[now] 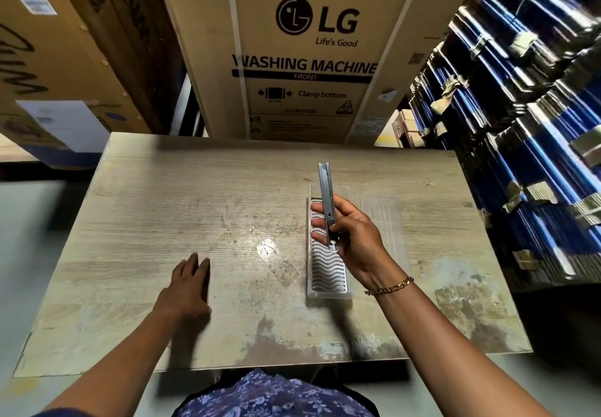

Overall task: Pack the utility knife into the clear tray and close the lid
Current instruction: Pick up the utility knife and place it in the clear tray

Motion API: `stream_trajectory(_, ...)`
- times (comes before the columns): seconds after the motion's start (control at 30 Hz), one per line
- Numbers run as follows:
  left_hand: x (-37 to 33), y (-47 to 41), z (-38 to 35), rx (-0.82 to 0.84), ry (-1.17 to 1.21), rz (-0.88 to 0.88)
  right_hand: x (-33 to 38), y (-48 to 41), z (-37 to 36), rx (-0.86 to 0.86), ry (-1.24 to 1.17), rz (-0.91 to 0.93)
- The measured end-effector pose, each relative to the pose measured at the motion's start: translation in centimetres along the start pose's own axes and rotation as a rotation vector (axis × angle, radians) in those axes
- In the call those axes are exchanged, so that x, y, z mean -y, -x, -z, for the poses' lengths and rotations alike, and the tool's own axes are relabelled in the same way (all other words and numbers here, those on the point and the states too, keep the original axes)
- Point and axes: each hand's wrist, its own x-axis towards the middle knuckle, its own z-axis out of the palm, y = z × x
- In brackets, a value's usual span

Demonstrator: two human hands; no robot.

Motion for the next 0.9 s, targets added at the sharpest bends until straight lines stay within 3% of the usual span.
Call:
stream_trajectory(0.17,-0.1,0.1,0.1,0.011,0.006,0.000,-0.6,0.0,0.9,-0.091,-0.042,-0.043)
stream_trajectory(0.37,-0.1,0.2,0.1,0.013,0.012,0.007,-3.4,-1.0,3.5,-0.212,0.162,-0.209)
stream_trajectory(0.5,-0.2,0.2,0.1,0.010,0.014,0.006,-6.6,-2.5,5.9,-0.307,0.371,-0.324)
stream_trajectory(0.7,-0.1,0.2,0.1,0.012,0.001,0.002,-9.2,-5.7,6.8,-0.334,1.052,-0.280)
stream_trajectory(0.9,0.1,0.1,-0.1,0.020,-0.011,-0.005,-9.5,-6.8,5.2,-0.350,1.210,-0.232)
